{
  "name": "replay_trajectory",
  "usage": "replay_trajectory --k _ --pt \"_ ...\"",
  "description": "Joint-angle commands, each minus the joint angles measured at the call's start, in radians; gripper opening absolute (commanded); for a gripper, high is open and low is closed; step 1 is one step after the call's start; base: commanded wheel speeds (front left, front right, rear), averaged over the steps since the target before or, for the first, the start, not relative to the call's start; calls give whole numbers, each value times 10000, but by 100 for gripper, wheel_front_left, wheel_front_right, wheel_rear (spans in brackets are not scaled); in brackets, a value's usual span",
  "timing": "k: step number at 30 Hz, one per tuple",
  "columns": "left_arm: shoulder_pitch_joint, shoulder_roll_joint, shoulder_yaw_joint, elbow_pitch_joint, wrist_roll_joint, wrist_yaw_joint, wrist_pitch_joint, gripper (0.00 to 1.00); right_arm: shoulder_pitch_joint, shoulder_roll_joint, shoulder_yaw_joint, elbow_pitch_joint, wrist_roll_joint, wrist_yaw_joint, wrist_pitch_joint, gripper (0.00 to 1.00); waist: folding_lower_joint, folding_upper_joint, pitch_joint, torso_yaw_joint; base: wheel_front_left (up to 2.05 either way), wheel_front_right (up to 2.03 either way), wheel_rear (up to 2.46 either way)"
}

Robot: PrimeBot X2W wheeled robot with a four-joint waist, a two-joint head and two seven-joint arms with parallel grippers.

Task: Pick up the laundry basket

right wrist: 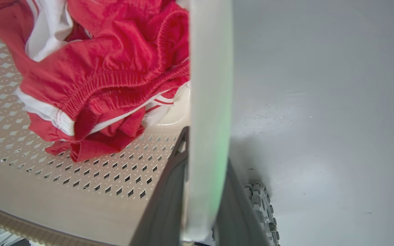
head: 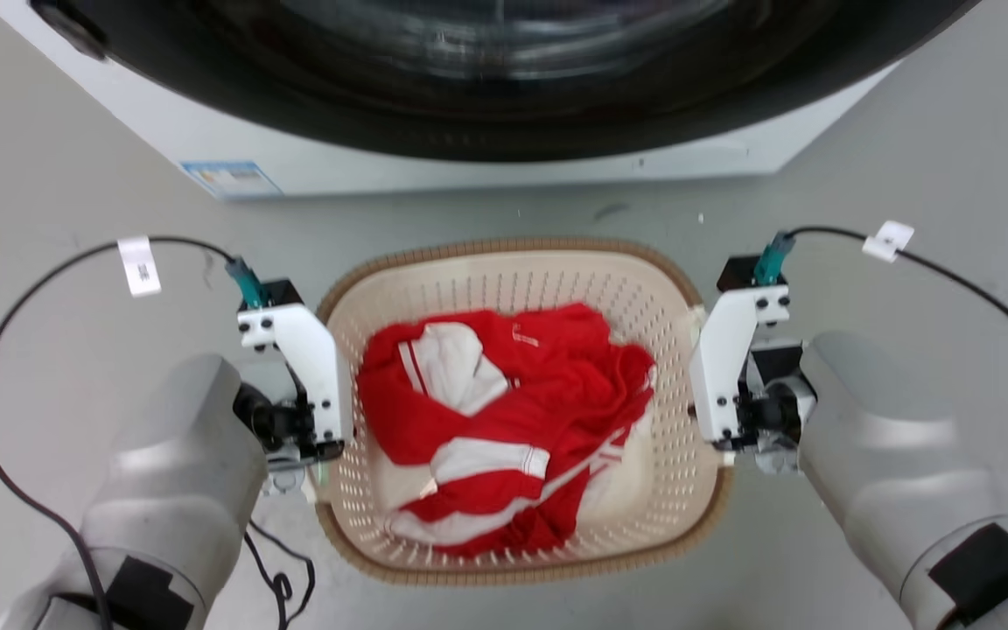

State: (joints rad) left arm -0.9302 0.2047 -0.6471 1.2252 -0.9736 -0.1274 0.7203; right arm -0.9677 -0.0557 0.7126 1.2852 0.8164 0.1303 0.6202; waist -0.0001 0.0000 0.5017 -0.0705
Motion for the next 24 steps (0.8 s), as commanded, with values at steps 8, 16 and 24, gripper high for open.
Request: replay_trajectory --k 8,16,24 --pt "651 -310 -57 86 -419 -57 307 0 882 107 177 6 352 16 594 0 1 0 -1720 100 0 0 0" --pt "1337 -393 -146 201 -640 -57 569 0 1573 115 287 17 605 16 1118 0 1 0 -2968 74 0 0 0" --pt "1869 -471 -229 333 -835 -59 916 0 2125 106 201 31 636 16 1689 0 1 0 -3997 70 0 0 0"
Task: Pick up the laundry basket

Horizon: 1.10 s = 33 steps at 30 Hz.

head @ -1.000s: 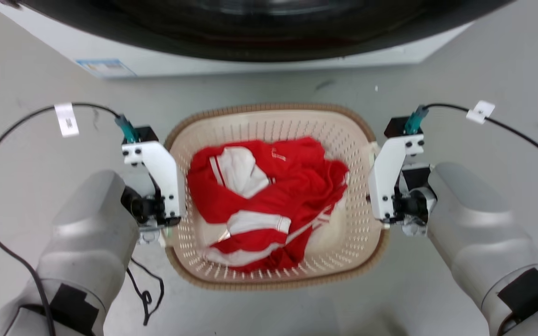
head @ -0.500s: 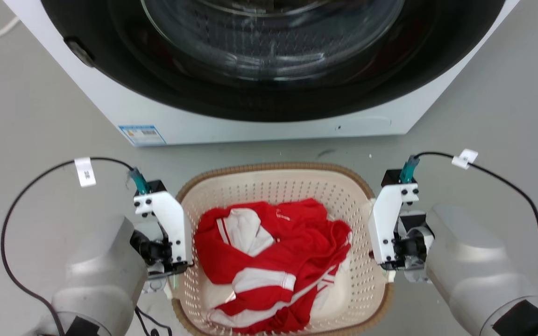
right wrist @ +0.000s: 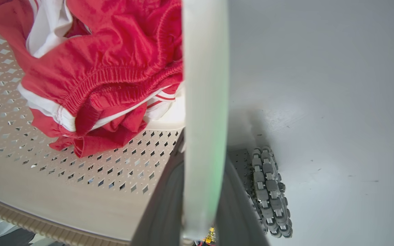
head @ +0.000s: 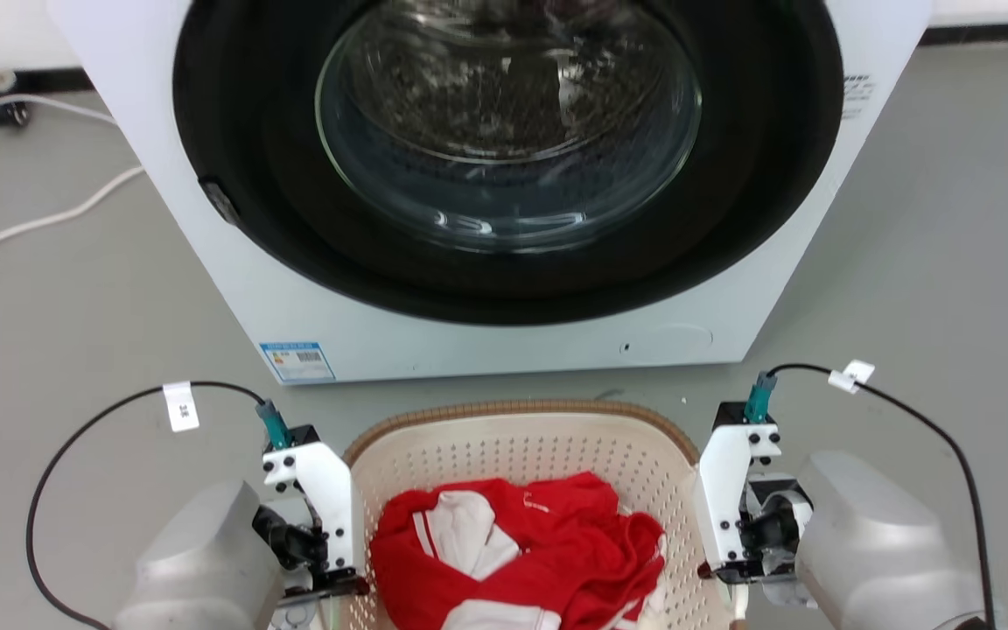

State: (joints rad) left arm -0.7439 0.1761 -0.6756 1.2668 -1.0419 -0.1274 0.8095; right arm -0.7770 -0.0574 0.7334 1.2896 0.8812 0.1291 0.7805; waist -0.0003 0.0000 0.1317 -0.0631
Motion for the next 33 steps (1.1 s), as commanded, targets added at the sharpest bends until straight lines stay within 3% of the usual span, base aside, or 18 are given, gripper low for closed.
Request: replay_trajectory --k 1,15,33 --pt "77 -191 49 -73 -175 -57 45 0 285 103 -50 -14 -49 28 166 0 3 0 -424 -5 0 0 0" --pt "907 -402 -49 2 -418 -57 156 0 850 47 -656 -14 -738 28 691 0 3 0 -1551 34 0 0 0" --pt "1099 -500 -85 18 -654 -59 90 0 1060 110 -1415 -13 -1454 27 738 0 3 0 -1674 11 0 0 0"
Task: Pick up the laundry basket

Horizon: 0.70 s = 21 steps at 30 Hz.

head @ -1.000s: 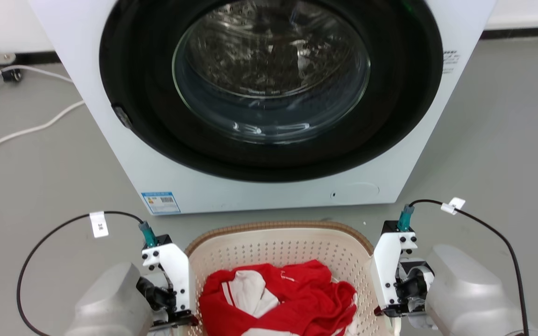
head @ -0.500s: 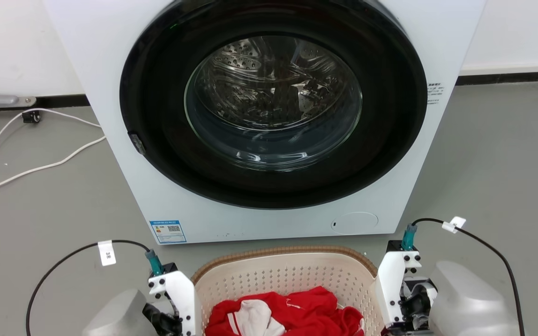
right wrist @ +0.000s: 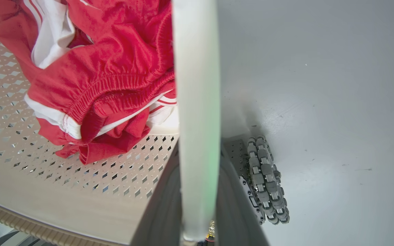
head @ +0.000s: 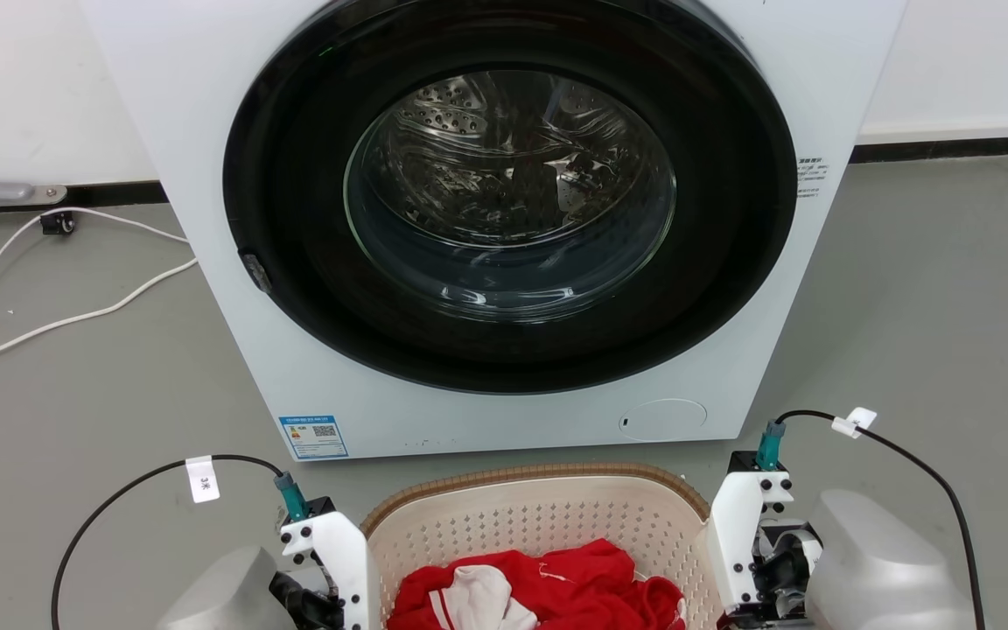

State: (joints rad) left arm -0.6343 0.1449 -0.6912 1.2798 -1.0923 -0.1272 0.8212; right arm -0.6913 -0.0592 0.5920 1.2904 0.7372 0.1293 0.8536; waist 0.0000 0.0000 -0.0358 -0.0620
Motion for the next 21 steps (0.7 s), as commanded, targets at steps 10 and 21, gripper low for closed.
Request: replay_trajectory --k 10,21 --pt "2 -210 12 -85 -230 -61 -13 0 188 144 -310 -20 -208 25 3 0 0 0 24 64 0 0 0" --pt "-48 -202 -26 -66 -331 -63 -64 0 135 152 -51 -67 89 25 -57 0 0 0 51 78 0 0 0"
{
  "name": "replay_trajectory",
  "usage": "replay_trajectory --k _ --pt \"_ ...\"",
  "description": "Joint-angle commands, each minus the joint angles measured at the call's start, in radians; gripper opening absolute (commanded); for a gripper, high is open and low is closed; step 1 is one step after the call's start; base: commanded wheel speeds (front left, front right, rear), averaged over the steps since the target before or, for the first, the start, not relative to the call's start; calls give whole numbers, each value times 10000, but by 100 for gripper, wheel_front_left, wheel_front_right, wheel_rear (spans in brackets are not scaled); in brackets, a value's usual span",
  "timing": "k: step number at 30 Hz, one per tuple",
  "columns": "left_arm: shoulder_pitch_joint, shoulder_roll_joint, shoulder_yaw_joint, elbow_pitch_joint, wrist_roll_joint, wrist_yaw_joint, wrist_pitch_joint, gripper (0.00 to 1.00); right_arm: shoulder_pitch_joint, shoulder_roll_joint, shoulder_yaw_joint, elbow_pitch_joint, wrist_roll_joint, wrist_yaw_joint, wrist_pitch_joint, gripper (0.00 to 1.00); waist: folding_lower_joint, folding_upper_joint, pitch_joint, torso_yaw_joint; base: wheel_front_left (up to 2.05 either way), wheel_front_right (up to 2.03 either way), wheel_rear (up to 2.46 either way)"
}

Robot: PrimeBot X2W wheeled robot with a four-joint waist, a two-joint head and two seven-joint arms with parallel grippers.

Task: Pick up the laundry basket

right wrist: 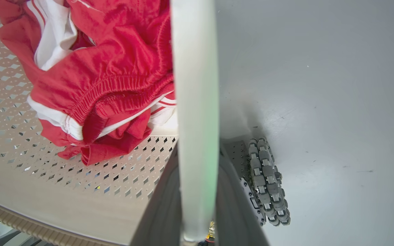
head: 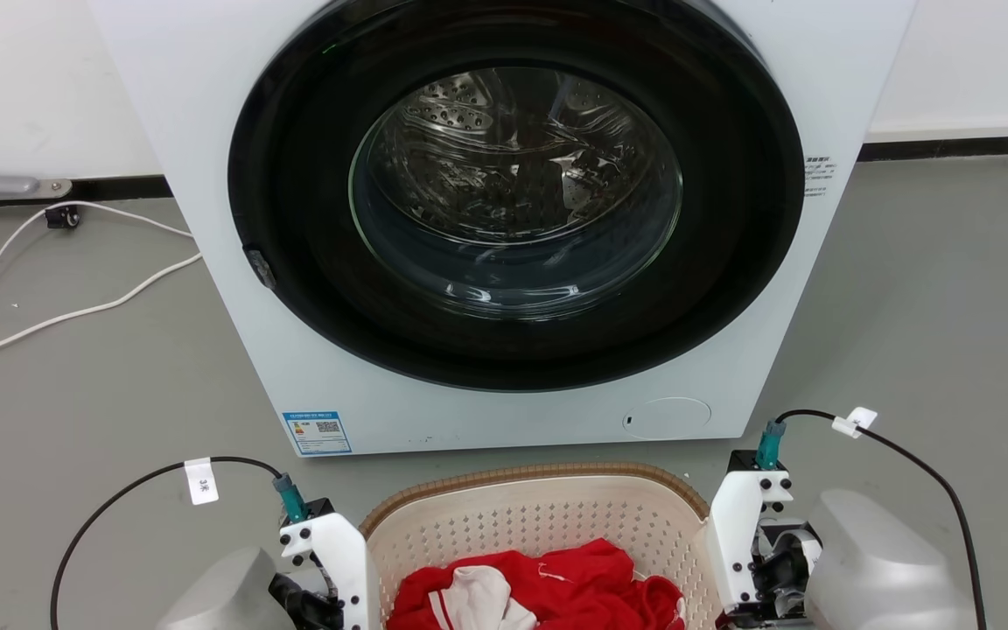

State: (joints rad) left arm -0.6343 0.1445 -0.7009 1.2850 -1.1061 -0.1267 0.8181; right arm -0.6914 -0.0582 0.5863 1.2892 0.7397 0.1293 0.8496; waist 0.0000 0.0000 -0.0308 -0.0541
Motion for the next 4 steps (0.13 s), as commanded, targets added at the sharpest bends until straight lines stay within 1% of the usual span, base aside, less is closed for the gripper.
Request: replay_trajectory --k 1,4 --pt "-45 -202 66 -117 -200 -75 -39 0 138 143 28 -55 96 25 -29 0 0 0 2 0 0 0 0" --pt "-37 -202 55 -112 -208 -76 -62 0 134 146 96 -52 148 25 -35 0 0 0 7 -3 0 0 0"
